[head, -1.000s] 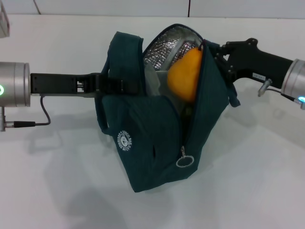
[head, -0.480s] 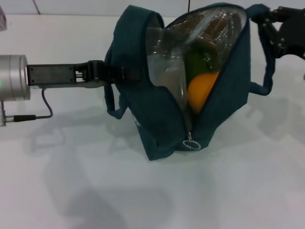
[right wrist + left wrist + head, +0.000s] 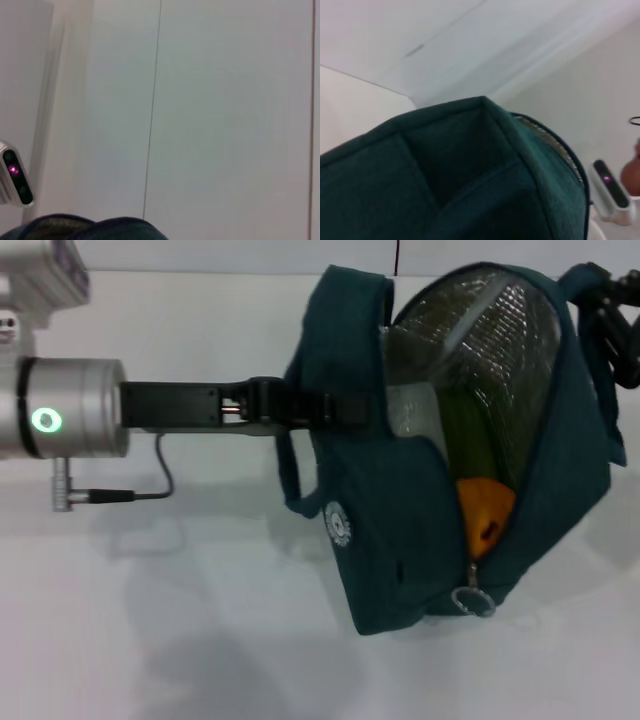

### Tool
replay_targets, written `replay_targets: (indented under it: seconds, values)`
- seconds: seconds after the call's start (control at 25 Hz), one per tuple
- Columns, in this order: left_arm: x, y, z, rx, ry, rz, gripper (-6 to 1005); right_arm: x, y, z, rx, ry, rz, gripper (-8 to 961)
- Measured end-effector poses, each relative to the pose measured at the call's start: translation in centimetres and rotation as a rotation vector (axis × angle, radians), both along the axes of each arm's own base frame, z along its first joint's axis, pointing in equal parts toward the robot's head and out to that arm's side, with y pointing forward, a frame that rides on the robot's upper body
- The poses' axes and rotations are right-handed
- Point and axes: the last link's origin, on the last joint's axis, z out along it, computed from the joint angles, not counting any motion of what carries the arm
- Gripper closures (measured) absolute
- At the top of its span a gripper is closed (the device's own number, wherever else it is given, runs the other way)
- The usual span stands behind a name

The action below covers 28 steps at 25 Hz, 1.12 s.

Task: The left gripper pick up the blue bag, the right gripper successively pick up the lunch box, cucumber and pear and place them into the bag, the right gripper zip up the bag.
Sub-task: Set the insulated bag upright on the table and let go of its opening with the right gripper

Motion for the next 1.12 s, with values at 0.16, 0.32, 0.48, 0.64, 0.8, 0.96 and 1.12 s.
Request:
replay_targets:
  seconds: [0.16,0.32,0.48,0.64,0.8,0.96,1.12]
  values:
    - [0.8,0.6,-1.5,-0.021,-0.022,-0.02,962,0.8,-0.5,0.5,0.003,0.002,-0.016,885]
    - [1.4,1.2,-2.9,-0.03,-0.021,-0.031,962,1.4,-0.6,0.7,-0.004,-0.008,-0.025,884]
    - [2.0,1.6,-4.2,-0.039,0.0,-0.046,962,1.8,-0.7,0.7,-0.007,-0.027,-0.034,884]
    - [2.0,2.0,-5.1,-0.027,0.033,-0.032,962,2.5,-0.6,0.8,0.003,-0.044,-0.06,884]
    - [1.8,2.4,-5.5,-0.005,0.051,-0.018,962,2.8,-0.4,0.7,0.0,-0.044,-0.075,886]
    - [1.3,2.5,-5.8,0.012,0.06,-0.006,962,2.8,0.1,0.3,-0.018,-0.041,-0.082,884]
    - [0.9,2.4,-5.9,0.021,0.064,0.007,962,2.6,0.7,-0.1,-0.038,-0.031,-0.087,873]
